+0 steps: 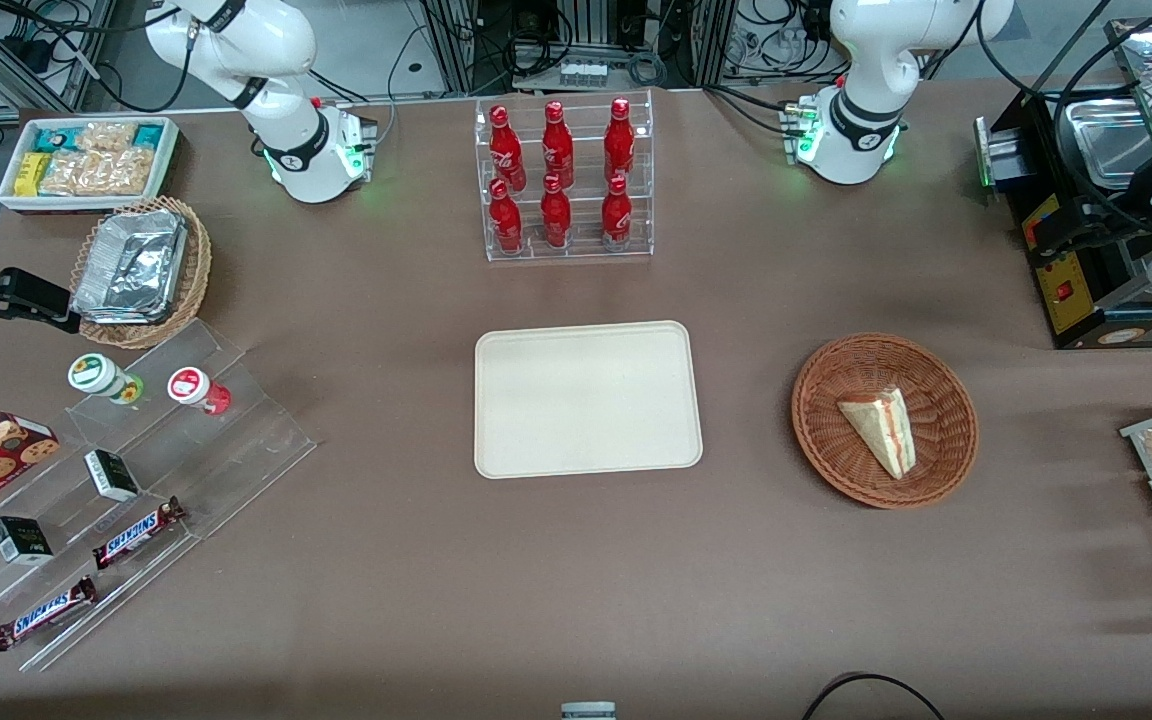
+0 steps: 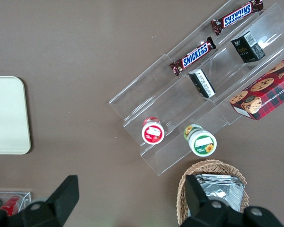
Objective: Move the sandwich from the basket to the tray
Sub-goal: 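Move the left gripper down over the sandwich in the wicker basket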
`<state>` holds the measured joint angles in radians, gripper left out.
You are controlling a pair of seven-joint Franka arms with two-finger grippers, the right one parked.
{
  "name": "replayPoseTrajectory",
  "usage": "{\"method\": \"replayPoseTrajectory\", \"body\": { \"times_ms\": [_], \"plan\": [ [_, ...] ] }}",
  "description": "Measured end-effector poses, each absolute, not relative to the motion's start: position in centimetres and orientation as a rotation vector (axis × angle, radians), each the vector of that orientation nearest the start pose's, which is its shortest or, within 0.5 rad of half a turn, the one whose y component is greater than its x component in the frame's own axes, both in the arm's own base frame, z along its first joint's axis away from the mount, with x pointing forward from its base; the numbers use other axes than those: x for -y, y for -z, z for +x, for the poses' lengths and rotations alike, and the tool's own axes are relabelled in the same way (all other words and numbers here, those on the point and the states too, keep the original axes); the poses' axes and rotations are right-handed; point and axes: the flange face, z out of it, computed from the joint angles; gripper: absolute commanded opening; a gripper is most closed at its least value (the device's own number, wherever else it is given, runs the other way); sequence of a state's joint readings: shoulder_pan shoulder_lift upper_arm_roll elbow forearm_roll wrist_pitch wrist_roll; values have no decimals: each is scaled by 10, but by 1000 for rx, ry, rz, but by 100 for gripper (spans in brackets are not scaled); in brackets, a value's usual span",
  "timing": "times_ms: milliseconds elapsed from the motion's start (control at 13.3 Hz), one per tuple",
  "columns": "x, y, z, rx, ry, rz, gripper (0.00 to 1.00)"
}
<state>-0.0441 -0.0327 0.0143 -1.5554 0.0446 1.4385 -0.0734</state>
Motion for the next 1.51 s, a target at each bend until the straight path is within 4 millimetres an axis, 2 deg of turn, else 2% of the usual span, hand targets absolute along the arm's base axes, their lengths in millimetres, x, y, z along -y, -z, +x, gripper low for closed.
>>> {"method": "replayPoseTrajectory", "body": {
  "times_ms": [301, 527, 829, 979, 1205, 1356, 1507],
  "plan": [
    [10, -638, 534, 77, -110, -3107, 100],
    [12, -616, 553, 74, -96, -3109, 100],
    [15, -545, 595, 114, -106, -3104, 100],
    [17, -507, 606, 212, -62, -3108, 100],
    [23, -443, 603, 391, -2, -3099, 100],
    [30, -400, 594, 486, 39, -3092, 100],
    [42, -368, 582, 559, 52, -3084, 100]
  ]
}}
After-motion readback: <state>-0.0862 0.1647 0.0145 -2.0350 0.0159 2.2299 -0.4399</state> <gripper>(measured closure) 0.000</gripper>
